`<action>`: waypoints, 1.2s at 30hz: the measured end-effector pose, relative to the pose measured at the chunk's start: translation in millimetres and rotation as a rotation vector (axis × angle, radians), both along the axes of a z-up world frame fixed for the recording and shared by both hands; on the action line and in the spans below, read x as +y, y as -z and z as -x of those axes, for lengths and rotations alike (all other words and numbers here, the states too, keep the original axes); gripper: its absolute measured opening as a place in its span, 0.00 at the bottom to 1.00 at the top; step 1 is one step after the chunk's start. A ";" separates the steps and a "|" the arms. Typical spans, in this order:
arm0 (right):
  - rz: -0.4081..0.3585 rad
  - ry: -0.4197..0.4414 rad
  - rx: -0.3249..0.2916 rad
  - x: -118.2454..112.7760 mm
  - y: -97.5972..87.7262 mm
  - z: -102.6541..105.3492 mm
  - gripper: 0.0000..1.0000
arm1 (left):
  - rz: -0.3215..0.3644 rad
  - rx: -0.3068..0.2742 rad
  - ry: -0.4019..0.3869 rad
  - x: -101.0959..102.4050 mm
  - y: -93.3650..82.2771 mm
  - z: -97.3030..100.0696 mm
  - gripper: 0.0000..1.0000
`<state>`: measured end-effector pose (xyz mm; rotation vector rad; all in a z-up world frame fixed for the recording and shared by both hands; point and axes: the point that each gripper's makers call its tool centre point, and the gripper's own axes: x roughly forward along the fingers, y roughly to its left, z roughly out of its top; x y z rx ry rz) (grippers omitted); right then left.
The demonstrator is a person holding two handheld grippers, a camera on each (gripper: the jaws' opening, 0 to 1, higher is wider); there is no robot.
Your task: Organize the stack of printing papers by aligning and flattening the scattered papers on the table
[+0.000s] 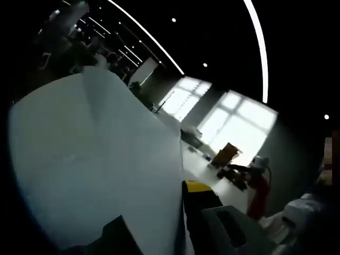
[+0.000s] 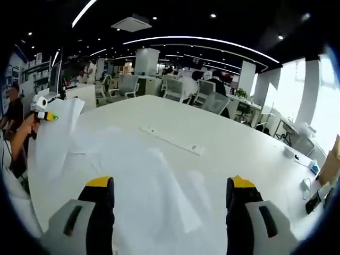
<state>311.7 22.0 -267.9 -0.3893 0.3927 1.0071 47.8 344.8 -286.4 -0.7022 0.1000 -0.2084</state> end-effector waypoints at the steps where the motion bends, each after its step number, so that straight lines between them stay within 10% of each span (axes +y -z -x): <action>1: -0.002 0.002 0.002 -1.0 0.0 -0.3 0.82 | -0.002 -0.001 -0.001 -1.0 -0.3 0.3 0.06; 36: 0.028 -0.073 0.014 15.9 9.7 1.6 0.77 | -0.032 -0.003 -0.022 5.3 -7.5 -0.3 0.06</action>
